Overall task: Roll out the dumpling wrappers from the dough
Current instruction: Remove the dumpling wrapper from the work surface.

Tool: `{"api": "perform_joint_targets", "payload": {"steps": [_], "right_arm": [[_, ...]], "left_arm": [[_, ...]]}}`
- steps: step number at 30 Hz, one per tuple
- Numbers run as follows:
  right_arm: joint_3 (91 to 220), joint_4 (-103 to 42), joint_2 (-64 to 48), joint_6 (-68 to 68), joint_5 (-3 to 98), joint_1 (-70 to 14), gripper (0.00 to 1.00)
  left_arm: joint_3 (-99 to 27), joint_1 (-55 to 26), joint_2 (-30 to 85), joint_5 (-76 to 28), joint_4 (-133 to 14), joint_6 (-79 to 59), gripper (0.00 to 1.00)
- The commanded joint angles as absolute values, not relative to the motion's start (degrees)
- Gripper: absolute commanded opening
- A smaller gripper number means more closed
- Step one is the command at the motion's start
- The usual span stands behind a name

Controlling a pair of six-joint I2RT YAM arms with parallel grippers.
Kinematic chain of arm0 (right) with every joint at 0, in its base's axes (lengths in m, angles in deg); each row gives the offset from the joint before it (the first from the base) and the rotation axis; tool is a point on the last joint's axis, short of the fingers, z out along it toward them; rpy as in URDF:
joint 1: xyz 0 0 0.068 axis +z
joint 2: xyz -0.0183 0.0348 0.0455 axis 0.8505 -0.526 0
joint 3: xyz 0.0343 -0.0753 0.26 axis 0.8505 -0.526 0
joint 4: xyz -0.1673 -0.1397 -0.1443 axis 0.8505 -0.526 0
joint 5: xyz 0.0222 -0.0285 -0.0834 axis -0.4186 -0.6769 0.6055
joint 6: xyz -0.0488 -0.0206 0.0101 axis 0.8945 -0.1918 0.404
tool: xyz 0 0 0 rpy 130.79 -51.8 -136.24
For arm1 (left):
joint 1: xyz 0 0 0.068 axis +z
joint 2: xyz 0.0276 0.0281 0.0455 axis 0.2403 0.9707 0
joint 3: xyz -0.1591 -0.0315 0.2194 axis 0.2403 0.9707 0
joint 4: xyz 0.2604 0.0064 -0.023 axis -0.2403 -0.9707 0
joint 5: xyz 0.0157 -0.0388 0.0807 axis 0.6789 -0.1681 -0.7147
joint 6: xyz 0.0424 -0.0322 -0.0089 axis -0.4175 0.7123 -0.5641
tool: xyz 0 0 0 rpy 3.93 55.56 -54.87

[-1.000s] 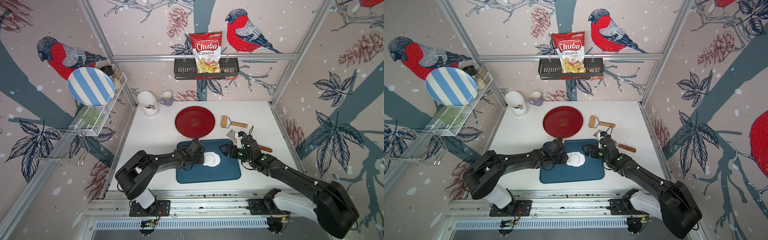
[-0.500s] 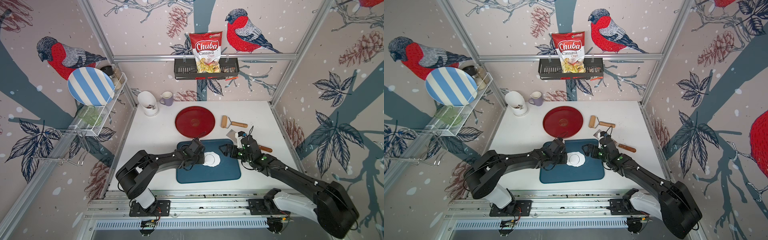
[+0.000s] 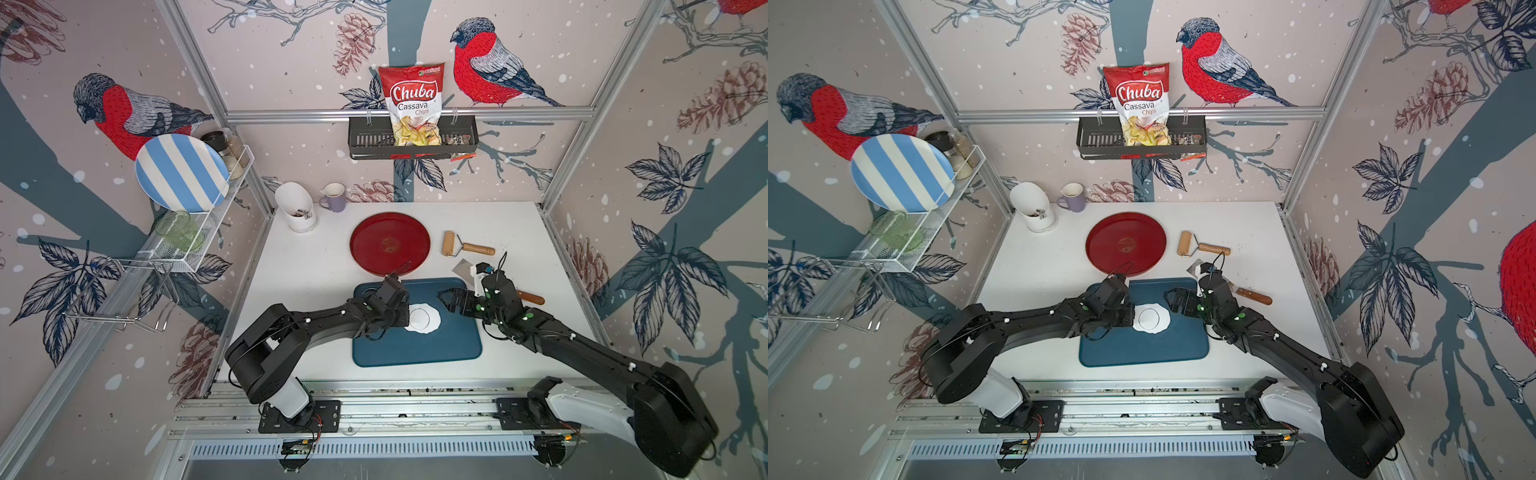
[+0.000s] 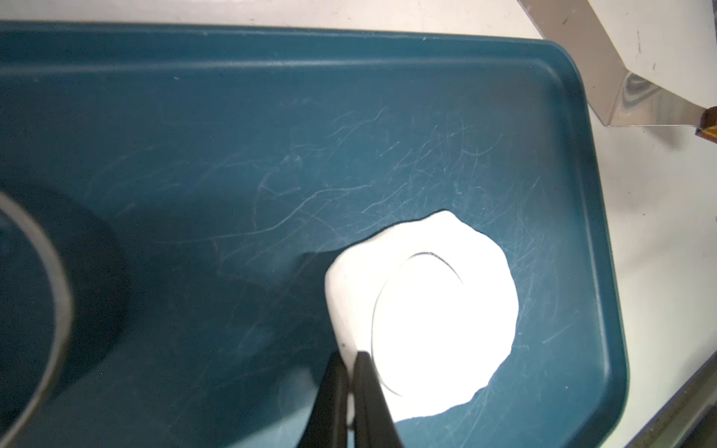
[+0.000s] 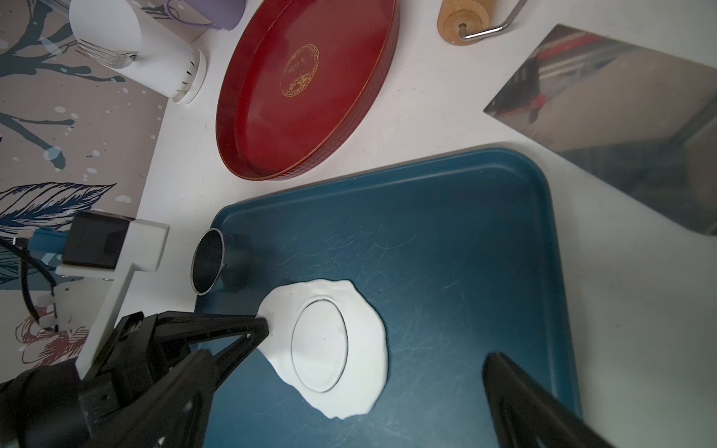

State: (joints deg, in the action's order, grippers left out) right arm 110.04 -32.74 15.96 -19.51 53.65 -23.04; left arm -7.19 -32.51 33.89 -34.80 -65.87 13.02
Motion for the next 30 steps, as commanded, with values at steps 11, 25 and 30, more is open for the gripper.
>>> {"api": "perform_joint_targets", "payload": {"steps": [11,25,30], "right_arm": [[109.9,-31.6,16.2,-18.7,53.5,-23.0,1.0],[109.9,-31.6,16.4,-18.7,53.7,-23.0,1.0],[109.9,-31.6,16.5,-18.6,53.8,-22.9,1.0]], "left_arm": [[-7.5,-32.6,32.0,-33.6,-65.7,12.6,0.08],[-8.8,-33.1,30.4,-30.9,-66.3,12.4,0.06],[-9.4,-33.6,30.4,-30.3,-66.4,12.4,0.06]]}}
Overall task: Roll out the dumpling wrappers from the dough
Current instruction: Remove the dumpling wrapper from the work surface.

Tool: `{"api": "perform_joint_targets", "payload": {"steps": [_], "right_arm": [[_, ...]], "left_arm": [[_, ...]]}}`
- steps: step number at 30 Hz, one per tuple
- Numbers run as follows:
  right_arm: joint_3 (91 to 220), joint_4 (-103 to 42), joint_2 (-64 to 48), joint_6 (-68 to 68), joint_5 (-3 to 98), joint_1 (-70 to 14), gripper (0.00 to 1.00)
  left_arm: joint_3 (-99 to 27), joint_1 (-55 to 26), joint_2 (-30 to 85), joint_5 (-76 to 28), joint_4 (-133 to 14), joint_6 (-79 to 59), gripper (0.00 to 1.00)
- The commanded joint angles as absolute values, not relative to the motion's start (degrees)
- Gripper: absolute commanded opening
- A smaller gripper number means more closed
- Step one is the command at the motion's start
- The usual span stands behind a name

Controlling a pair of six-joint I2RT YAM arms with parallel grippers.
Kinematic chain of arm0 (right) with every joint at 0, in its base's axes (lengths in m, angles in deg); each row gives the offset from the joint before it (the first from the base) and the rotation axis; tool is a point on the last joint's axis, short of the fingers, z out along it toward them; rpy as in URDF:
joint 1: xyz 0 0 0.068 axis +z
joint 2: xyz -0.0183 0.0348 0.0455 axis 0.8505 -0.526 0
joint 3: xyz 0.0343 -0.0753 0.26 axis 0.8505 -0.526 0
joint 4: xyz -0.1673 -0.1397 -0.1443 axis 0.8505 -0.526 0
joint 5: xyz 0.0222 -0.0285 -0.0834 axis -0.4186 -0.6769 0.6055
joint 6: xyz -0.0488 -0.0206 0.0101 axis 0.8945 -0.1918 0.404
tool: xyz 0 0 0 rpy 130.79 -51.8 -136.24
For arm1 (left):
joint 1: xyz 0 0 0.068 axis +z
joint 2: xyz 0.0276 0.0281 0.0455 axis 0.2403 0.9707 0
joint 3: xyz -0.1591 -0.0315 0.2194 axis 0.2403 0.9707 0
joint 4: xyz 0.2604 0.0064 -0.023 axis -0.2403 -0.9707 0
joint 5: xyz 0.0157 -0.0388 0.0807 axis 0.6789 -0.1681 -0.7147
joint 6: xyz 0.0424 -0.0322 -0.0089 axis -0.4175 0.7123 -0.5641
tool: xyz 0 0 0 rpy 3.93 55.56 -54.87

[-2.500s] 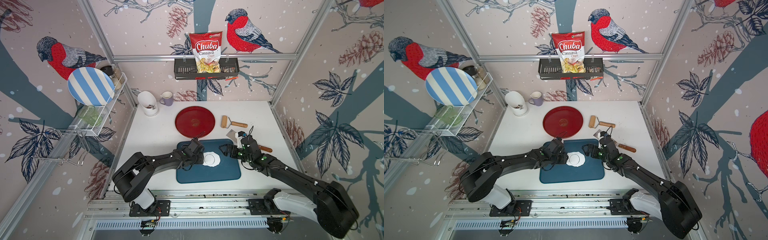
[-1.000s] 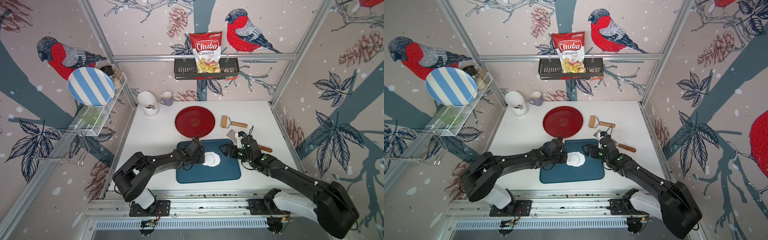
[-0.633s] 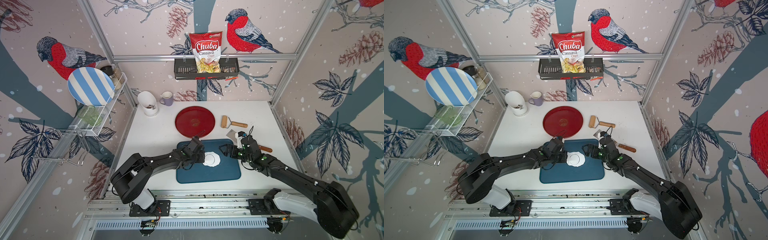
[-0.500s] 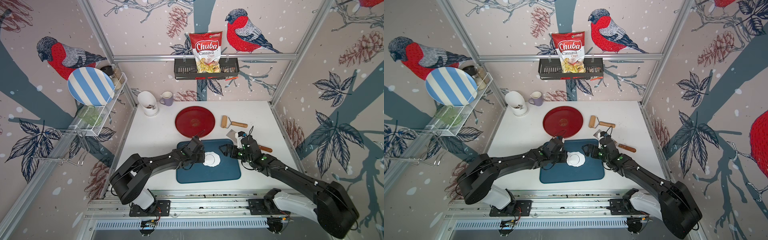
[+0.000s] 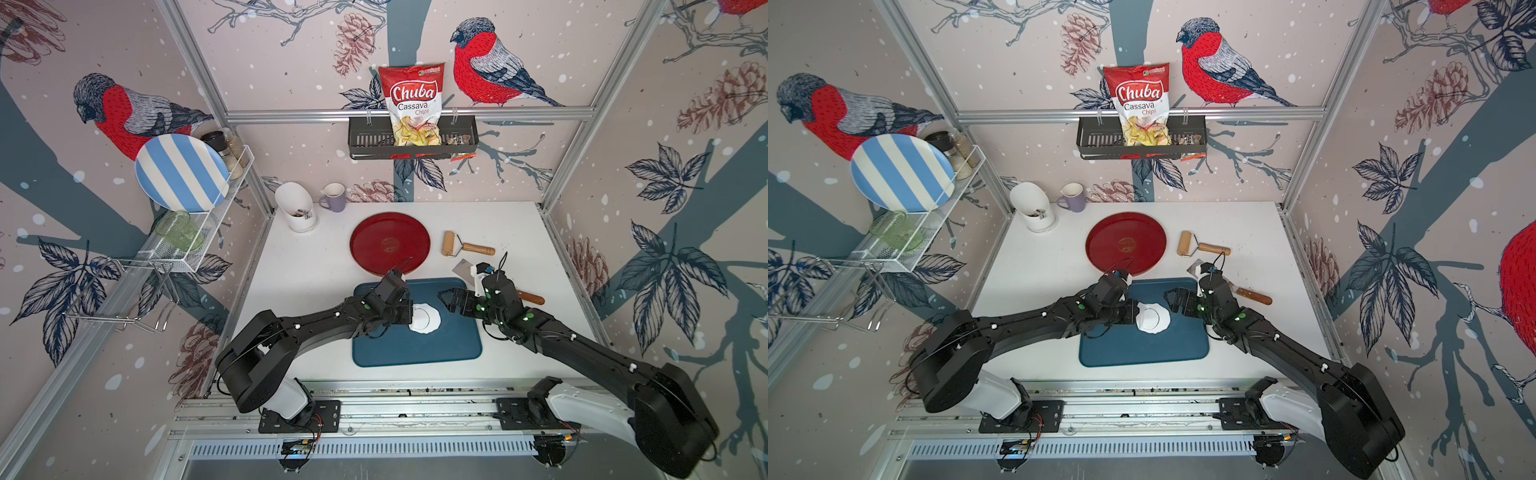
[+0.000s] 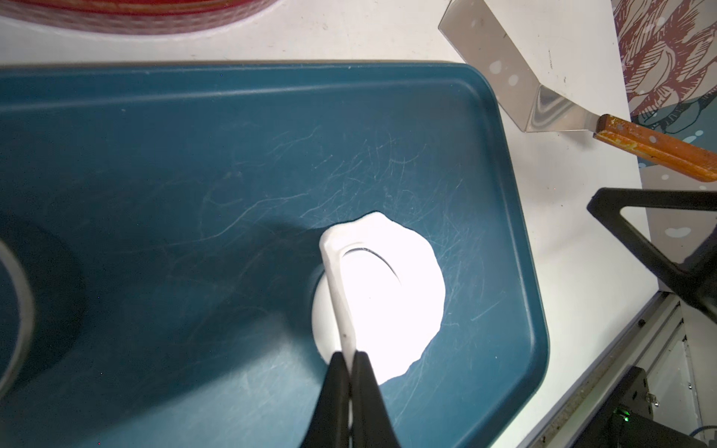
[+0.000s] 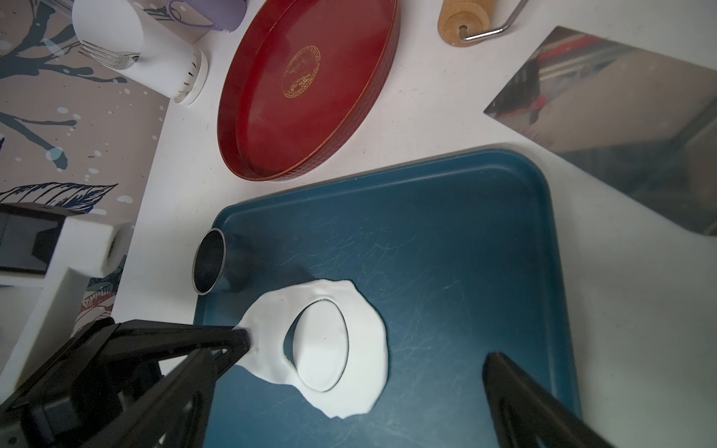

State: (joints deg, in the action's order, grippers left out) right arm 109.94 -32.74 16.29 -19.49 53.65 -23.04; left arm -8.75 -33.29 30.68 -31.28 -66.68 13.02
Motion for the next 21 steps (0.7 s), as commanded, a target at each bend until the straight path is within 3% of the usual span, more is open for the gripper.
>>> {"api": "perform_joint_targets", "payload": {"steps": [1,21], "right_arm": [[109.8,-31.6,16.6,-18.6,53.9,-22.9,1.0],[106.3,-32.3,28.6,-21.2,63.8,-24.3,1.0]], "left_arm": [[-9.5,-33.8,30.4,-30.2,-66.6,12.4,0.06],[-15.5,-39.2,31.8,-30.2,-68.7,13.3,0.06]]}}
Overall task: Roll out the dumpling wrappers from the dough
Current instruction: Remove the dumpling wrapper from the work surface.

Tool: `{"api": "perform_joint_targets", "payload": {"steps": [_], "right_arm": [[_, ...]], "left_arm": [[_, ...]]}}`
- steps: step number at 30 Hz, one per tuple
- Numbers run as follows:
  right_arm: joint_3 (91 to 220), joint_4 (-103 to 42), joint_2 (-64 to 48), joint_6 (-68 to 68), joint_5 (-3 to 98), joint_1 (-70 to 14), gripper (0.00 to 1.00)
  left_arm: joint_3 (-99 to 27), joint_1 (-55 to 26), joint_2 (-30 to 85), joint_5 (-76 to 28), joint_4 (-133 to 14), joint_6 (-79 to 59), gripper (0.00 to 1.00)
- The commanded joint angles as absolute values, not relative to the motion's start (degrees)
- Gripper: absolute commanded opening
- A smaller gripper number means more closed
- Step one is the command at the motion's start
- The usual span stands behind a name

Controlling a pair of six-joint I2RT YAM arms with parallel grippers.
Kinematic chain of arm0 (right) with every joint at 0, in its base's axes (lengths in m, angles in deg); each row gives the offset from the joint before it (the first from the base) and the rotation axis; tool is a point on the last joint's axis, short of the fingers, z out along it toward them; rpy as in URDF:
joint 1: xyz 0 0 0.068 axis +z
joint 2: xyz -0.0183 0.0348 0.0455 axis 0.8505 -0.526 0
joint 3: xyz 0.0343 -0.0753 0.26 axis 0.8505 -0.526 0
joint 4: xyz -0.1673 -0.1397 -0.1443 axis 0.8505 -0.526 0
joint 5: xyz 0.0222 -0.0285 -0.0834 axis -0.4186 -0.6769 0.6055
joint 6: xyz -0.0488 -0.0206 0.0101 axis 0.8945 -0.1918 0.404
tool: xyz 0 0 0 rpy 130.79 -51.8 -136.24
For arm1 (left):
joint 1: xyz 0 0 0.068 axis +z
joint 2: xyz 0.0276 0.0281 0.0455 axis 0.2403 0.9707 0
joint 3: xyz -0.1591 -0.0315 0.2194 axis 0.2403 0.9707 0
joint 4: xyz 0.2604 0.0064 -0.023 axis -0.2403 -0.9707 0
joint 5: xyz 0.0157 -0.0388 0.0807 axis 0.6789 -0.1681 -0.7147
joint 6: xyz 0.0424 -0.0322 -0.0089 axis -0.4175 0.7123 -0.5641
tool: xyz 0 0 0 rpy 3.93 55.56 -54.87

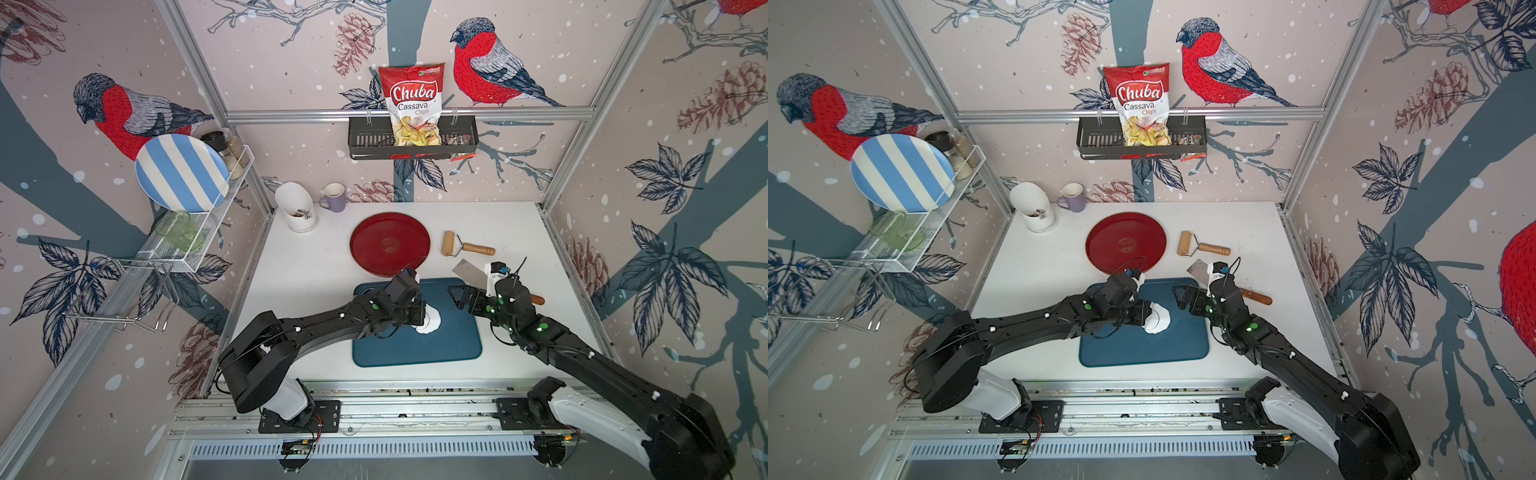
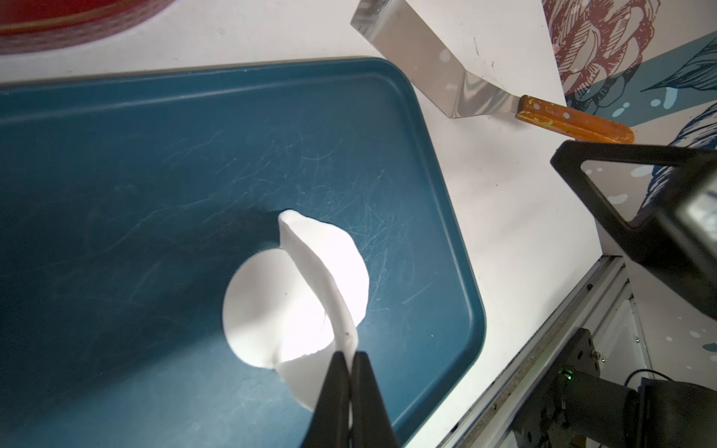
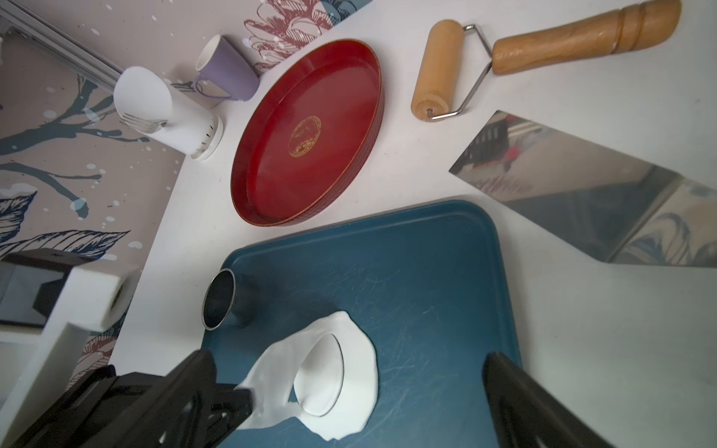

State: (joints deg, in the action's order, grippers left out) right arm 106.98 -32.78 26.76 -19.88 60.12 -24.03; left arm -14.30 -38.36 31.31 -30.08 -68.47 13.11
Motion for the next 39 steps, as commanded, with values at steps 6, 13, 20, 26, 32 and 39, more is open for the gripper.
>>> {"api": "perform_joint_targets", "payload": {"steps": [6,13,20,26,32,39], "right_arm": [[104.0,-31.5,33.8,-22.5,66.6,-24.8,1.0],[103.1,-31.6,36.5,-23.2,67.7,-25.4,1.0],[103.0,-32.0,37.4,-23.2,68.3,-25.7,1.0],[102.4,-32.4,38.9,-23.4,69.0,-25.9,1.0],[102.2,-33.5,40.7,-23.4,70.3,-26.2,1.0],[101.7,-34.8,43.9,-23.8,72.5,-26.5,1.0]], "left_arm": [[-17.2,-41.0,32.7,-30.2,-68.8,13.9,0.06],[-18.8,-42.9,33.6,-30.2,-68.6,14.6,0.06],[-21.4,-44.5,35.2,-30.3,-68.5,14.8,0.06],[-24.6,-45.5,37.1,-30.1,-68.9,14.2,0.06],[-27.5,-46.1,38.6,-30.2,-69.8,13.5,0.05],[-30.9,-46.2,38.7,-31.1,-71.8,12.1,0.06]]}}
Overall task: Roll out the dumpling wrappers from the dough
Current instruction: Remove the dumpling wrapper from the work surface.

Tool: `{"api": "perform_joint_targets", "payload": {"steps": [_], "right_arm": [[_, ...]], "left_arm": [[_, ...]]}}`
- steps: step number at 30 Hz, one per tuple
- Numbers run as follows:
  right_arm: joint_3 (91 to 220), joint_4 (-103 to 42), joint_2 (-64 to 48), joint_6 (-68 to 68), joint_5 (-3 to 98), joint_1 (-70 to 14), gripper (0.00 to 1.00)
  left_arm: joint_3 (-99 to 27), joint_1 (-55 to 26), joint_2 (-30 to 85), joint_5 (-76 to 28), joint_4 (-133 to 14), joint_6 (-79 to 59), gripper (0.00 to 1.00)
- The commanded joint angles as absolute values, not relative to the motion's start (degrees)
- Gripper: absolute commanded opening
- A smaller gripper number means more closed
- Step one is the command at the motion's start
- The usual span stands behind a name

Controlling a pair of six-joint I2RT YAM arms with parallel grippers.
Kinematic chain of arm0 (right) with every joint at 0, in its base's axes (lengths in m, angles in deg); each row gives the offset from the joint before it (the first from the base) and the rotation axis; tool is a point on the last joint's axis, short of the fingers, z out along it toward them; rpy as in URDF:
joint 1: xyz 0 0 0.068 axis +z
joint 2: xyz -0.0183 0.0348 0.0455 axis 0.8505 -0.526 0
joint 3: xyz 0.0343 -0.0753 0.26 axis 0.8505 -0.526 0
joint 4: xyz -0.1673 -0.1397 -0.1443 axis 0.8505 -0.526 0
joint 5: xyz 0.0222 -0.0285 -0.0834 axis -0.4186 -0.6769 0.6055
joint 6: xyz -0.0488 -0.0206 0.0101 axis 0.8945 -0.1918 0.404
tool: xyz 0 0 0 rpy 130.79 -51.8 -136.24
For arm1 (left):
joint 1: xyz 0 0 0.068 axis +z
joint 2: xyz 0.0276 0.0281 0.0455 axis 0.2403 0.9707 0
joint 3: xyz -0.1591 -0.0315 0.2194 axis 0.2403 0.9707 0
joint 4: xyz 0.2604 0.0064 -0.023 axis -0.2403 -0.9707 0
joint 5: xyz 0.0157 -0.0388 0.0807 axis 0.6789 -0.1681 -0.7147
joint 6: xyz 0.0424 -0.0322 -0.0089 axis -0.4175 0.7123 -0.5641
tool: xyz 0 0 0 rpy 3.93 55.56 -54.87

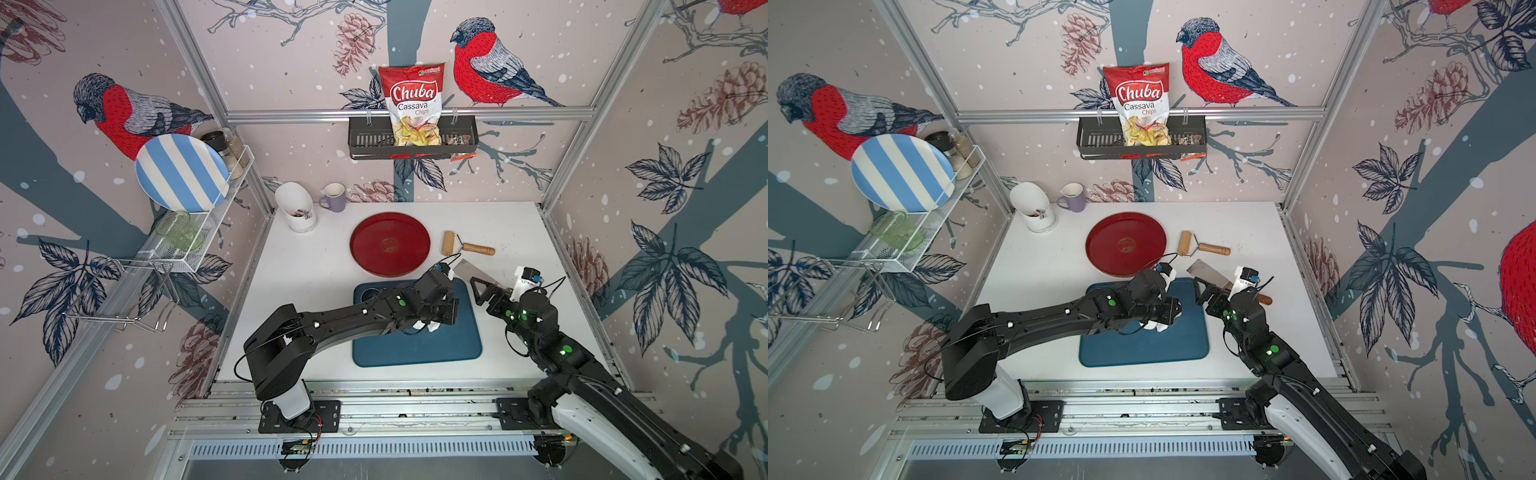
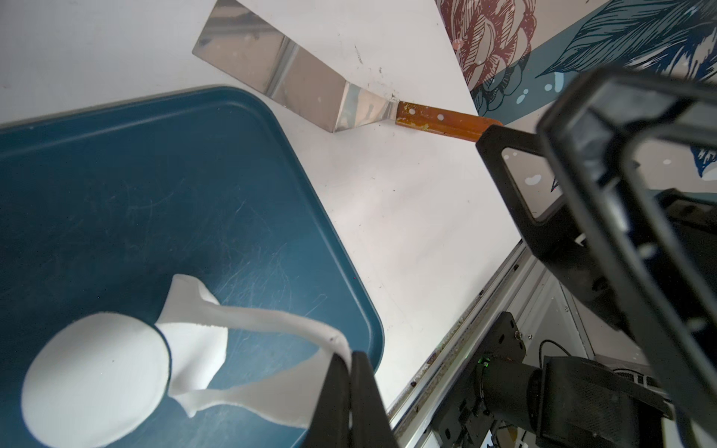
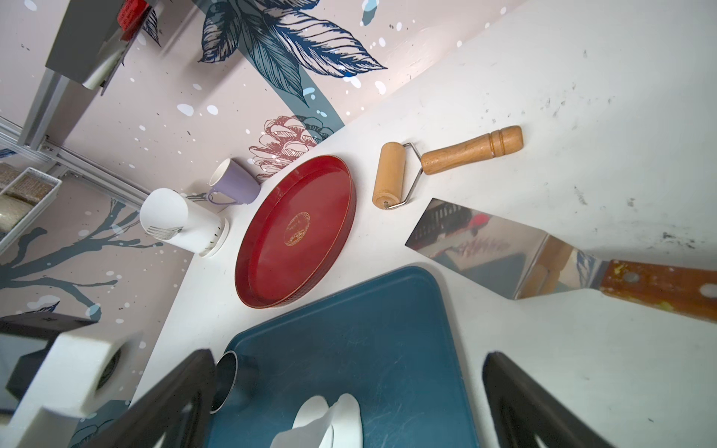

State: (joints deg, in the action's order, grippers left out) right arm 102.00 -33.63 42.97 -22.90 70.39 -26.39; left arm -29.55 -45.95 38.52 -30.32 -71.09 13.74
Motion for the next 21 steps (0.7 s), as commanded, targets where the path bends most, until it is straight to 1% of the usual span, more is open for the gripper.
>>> {"api": "perform_joint_targets", "payload": {"steps": [1,21], "right_arm": [[101.7,-34.9,44.5,-23.8,72.8,-26.5,1.0],[100.5,-38.3,50.9,-23.3,75.6,-26.9,1.0]], "left_arm": [[-31.5,-46.2,38.8,-31.3,-72.3,11.8,0.06],[-41.1,-45.1,40.6,-35.2,-77.9,8.9,0.06]]}}
